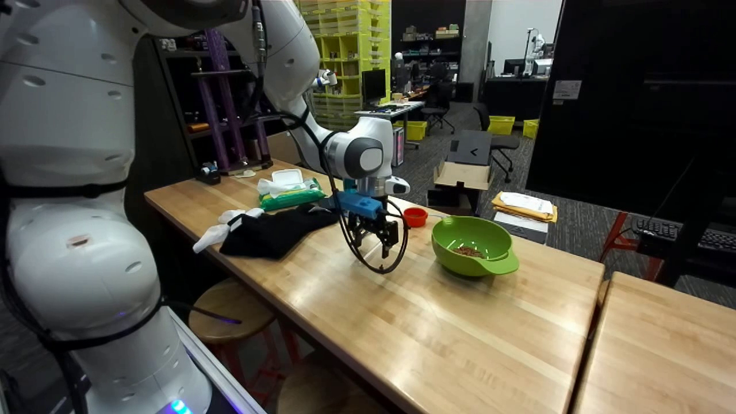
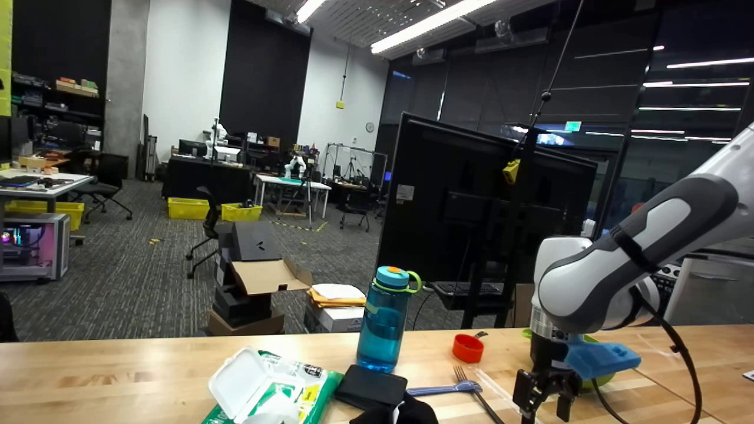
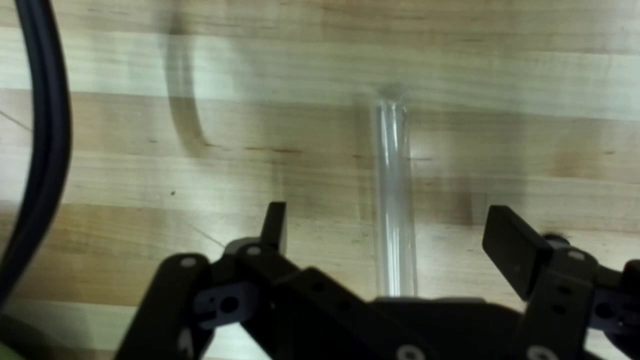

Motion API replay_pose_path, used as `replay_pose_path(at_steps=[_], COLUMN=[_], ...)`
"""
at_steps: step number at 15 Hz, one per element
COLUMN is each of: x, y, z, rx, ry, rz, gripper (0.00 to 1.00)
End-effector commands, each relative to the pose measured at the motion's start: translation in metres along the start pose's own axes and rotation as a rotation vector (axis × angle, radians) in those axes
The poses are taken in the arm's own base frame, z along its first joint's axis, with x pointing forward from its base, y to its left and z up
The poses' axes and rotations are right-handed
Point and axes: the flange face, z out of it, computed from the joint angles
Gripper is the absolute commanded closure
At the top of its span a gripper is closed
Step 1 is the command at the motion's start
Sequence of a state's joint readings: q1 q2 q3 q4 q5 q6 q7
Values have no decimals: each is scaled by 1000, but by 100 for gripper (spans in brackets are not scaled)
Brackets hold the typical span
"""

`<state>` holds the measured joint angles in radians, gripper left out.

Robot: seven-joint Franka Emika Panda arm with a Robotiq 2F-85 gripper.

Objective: Pick up the clear straw and put it in the lime green bowl

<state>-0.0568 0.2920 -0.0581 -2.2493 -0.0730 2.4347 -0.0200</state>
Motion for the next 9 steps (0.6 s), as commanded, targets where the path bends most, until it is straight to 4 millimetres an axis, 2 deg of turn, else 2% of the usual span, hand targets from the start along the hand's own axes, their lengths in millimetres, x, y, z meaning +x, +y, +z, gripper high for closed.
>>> replay_pose_path(at_steps=[1,3,6,9], x=[8,12,15,16], y=[-9,-12,-16,-21], z=[8,8,3,1], rx=[-38,-53,-63,-63], ry=[-19,-19,-19,-28], rz=[-13,-25,-45,-56], gripper=[0,26,43,66])
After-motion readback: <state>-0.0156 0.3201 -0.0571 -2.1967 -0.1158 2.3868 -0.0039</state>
